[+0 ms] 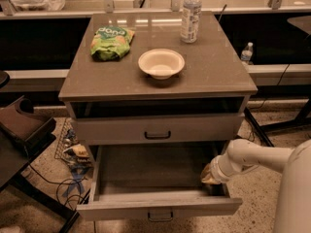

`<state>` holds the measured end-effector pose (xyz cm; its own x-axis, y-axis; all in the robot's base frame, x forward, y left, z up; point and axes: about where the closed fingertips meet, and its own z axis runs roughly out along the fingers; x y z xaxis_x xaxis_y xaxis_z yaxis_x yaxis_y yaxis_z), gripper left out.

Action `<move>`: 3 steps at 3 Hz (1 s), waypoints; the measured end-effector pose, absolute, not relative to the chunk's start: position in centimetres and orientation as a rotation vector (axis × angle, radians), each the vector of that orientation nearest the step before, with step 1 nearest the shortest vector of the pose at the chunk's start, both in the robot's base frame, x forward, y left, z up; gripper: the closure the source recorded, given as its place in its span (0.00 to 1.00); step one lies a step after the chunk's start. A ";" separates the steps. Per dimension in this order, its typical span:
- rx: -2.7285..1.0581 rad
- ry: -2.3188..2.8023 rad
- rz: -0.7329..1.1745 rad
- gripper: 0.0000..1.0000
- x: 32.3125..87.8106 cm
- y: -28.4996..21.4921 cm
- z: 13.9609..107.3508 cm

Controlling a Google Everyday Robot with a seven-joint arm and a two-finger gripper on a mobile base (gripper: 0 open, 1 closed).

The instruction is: Open middle drawer

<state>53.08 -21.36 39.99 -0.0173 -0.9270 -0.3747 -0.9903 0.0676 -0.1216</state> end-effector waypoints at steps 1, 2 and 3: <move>-1.912 1.999 0.247 1.00 53.1 -21.4 40.0; -1.880 2.055 0.275 1.00 50.1 -21.1 38.7; -1.841 2.109 0.294 1.00 46.0 -20.7 37.7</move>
Offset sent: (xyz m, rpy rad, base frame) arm -0.0660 0.0038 -0.0333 -0.0024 0.0900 -0.0742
